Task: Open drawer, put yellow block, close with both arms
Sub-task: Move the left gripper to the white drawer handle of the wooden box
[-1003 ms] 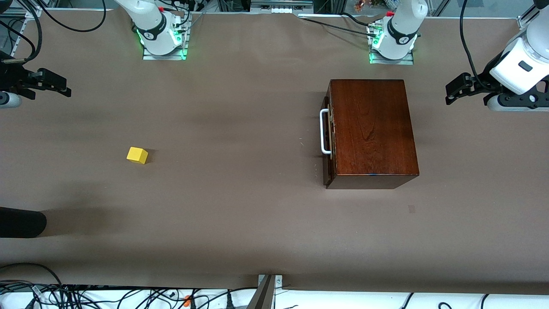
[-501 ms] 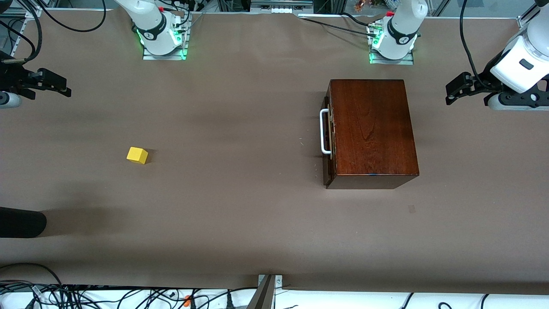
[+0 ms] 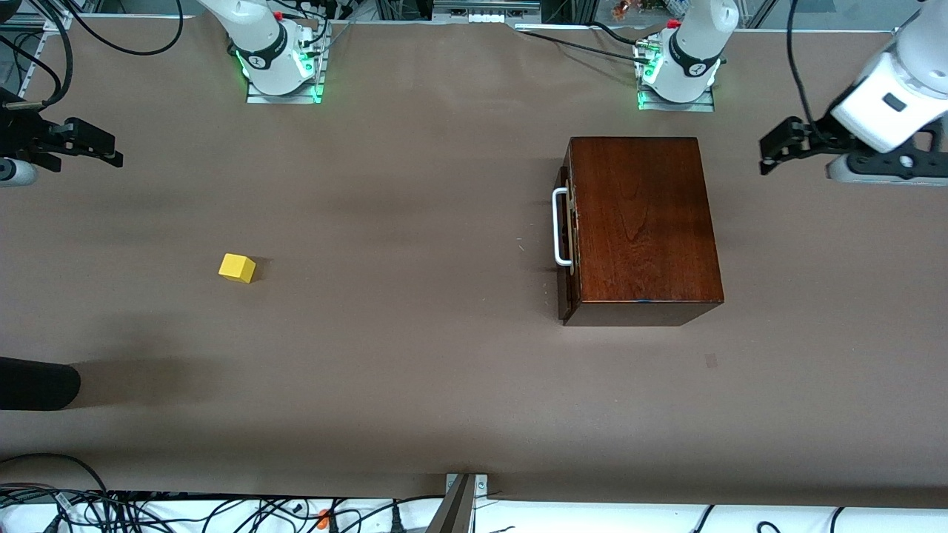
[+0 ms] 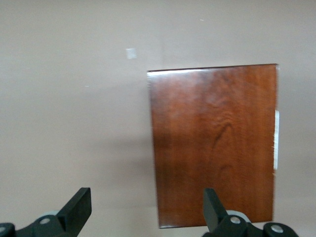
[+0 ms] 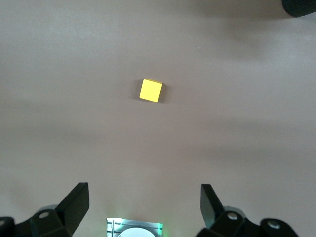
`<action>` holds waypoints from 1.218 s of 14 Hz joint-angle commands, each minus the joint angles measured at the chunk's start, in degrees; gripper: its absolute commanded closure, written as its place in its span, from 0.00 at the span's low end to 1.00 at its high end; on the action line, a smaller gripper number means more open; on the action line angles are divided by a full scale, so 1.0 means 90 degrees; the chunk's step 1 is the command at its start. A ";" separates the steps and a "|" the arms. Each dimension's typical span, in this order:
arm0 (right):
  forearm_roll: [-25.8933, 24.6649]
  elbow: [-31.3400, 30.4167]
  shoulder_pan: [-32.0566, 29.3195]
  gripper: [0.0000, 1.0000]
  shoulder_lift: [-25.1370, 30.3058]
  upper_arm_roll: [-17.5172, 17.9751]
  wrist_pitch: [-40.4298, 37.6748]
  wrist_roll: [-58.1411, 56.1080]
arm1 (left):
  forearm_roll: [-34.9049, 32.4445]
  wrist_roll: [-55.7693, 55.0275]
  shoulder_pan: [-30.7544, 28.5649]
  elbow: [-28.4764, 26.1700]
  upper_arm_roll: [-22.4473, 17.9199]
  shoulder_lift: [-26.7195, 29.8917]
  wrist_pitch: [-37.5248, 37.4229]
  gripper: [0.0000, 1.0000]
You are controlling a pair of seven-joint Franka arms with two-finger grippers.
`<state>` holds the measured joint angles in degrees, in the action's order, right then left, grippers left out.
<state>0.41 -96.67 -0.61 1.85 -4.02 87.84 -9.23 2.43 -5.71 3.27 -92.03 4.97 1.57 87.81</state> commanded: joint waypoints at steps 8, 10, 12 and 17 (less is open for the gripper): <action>0.0013 -0.0060 0.0029 0.00 0.0039 -0.0013 0.0054 0.0078 | -0.0317 -0.3960 0.0630 0.0869 0.2445 -0.1178 0.0068 0.00; 0.0013 -0.0060 0.0029 0.00 0.0039 -0.0013 0.0054 0.0078 | -0.0931 -0.4695 0.1586 0.1093 0.2436 -0.1734 0.0067 0.00; 0.0013 -0.0060 0.0029 0.00 0.0039 -0.0013 0.0054 0.0078 | -0.1275 -0.5058 0.2086 0.1260 0.2436 -0.2252 0.0077 0.00; 0.0013 -0.0060 0.0029 0.00 0.0039 -0.0013 0.0054 0.0078 | -0.2077 -0.5216 0.2421 0.0959 0.2387 -0.2908 0.0652 0.00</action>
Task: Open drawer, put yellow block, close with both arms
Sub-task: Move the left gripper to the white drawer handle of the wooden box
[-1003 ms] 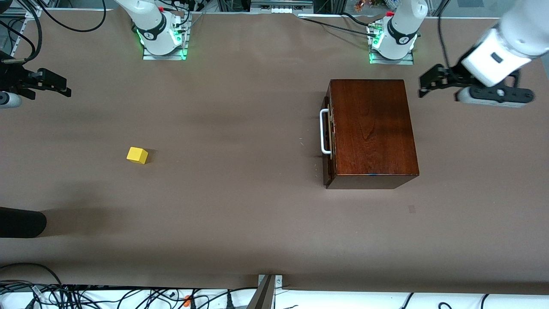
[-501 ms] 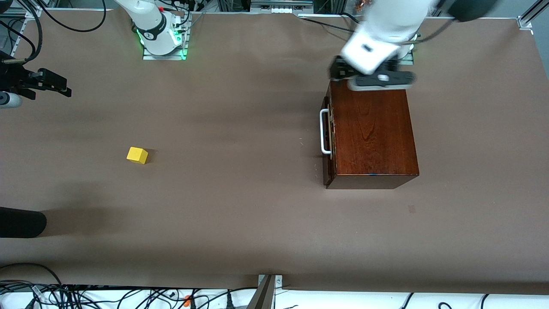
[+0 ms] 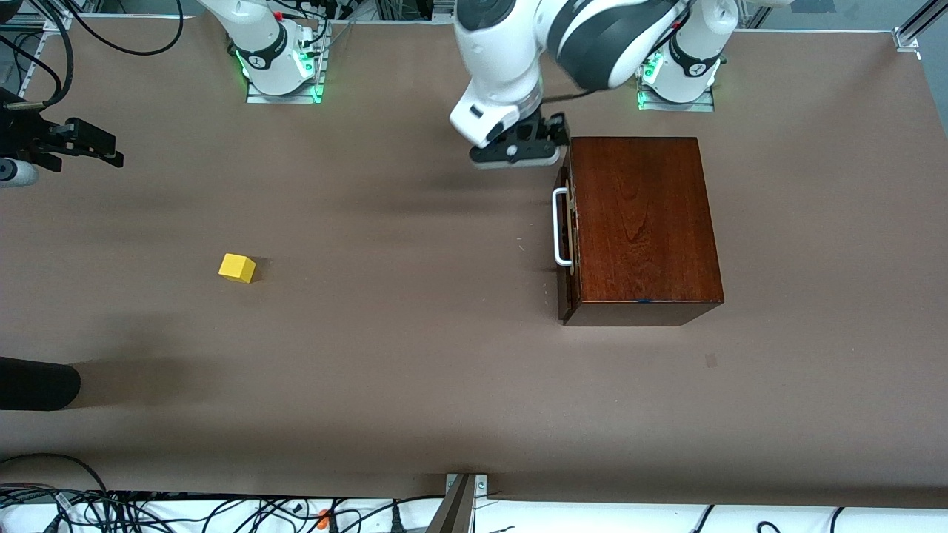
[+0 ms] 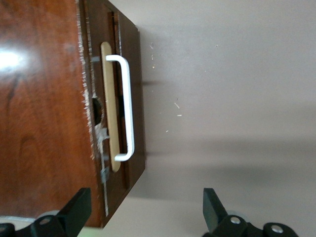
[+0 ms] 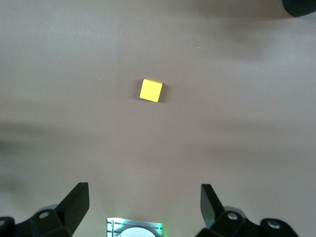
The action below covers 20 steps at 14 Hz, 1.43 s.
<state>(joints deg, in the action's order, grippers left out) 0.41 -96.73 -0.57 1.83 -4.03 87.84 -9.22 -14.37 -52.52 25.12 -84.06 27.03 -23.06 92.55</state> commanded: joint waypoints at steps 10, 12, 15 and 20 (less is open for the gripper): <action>0.0013 -0.0053 0.0024 0.00 0.0040 -0.0012 0.0054 0.0077 | -0.1323 -0.0296 -0.0272 -0.1606 -0.0122 -0.0386 0.1855 0.00; 0.0013 -0.0053 0.0024 0.00 0.0040 -0.0002 0.0054 0.0077 | -0.1450 -0.0326 -0.0301 -0.1617 -0.0122 -0.0533 0.1884 0.00; 0.0013 -0.0053 0.0024 0.00 0.0040 -0.0002 0.0054 0.0077 | -0.1460 -0.0336 -0.0350 -0.1607 -0.0142 -0.0689 0.2059 0.00; 0.0013 -0.0053 0.0024 0.00 0.0040 -0.0012 0.0054 0.0077 | -0.1820 -0.0881 -0.0281 -0.1509 -0.0162 -0.0943 0.2060 0.00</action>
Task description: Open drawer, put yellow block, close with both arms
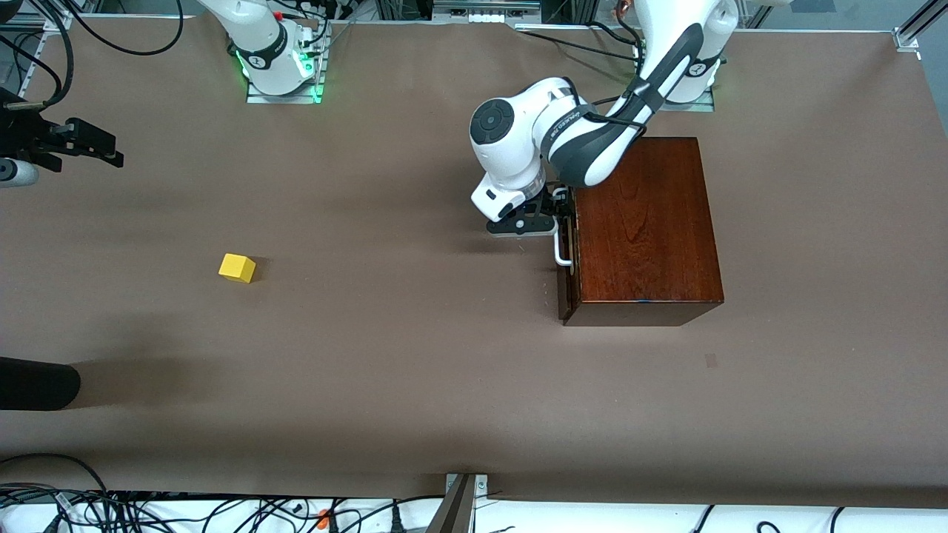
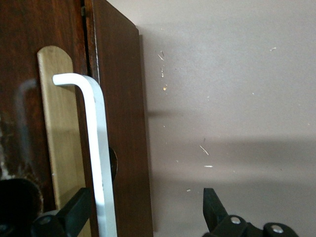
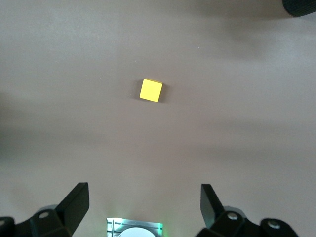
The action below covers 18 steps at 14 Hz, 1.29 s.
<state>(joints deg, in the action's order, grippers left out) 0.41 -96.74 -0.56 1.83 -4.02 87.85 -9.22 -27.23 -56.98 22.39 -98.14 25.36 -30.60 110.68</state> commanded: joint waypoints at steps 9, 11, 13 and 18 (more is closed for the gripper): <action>0.0013 -0.0052 0.0024 0.00 0.0040 -0.0002 0.0054 0.0077 | -0.0373 -0.0535 0.0119 0.0796 0.0054 -0.0642 0.0056 0.00; 0.0013 -0.0052 0.0024 0.00 0.0040 -0.0002 0.0054 0.0077 | -0.0324 -0.0564 0.0217 0.1021 0.0054 -0.0769 0.0056 0.00; 0.0013 -0.0052 0.0024 0.00 0.0040 -0.0012 0.0054 0.0077 | -0.0324 -0.0583 0.0266 0.1080 0.0063 -0.0828 0.0056 0.00; 0.0013 -0.0052 0.0024 0.00 0.0040 -0.0012 0.0054 0.0077 | -0.0207 -0.0808 0.0559 0.1529 0.0073 -0.1072 0.0056 0.00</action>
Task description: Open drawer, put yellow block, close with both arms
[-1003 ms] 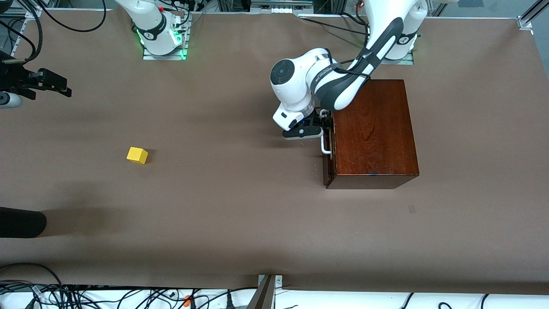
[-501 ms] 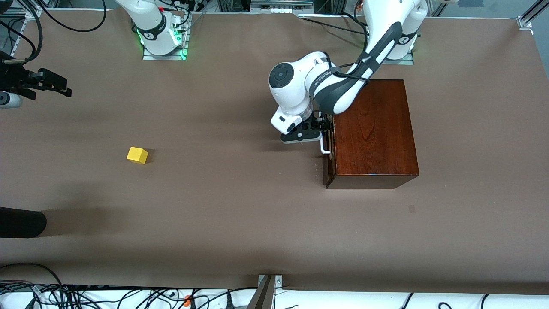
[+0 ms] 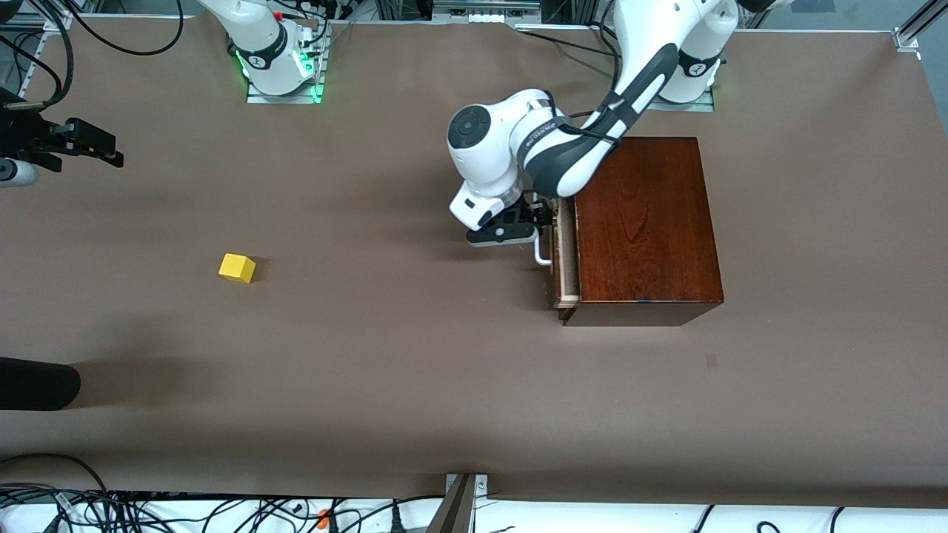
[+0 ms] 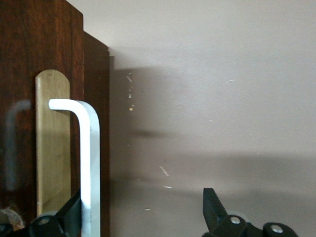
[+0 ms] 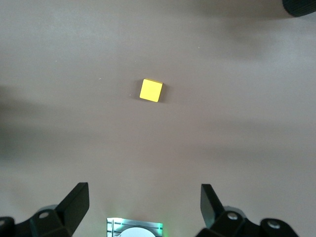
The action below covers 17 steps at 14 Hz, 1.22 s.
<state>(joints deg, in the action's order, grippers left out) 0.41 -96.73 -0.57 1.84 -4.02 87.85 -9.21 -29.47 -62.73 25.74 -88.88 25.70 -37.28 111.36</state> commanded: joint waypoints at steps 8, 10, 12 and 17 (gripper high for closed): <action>0.0013 -0.0052 0.0024 0.00 0.0040 -0.0002 0.0054 0.0076 | 0.0443 -0.0178 0.0685 0.0832 0.0025 -0.0466 -0.0019 0.00; 0.0013 -0.0052 0.0024 0.00 0.0040 -0.0012 0.0054 0.0076 | 0.0443 -0.0188 0.0763 0.1008 0.0035 -0.0584 -0.0019 0.00; 0.0013 -0.0052 0.0024 0.00 0.0040 -0.0002 0.0054 0.0076 | 0.0443 -0.0255 0.0822 0.1048 0.0025 -0.0604 -0.0019 0.00; 0.0013 -0.0052 0.0024 0.00 0.0040 -0.0012 0.0054 0.0076 | 0.0443 -0.0256 0.0832 0.1349 0.0025 -0.0769 -0.0019 0.00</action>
<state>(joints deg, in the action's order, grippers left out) 0.41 -96.74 -0.56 1.83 -4.02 87.85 -9.21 -27.65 -64.17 31.15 -82.89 25.42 -40.39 109.74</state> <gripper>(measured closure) 0.000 0.000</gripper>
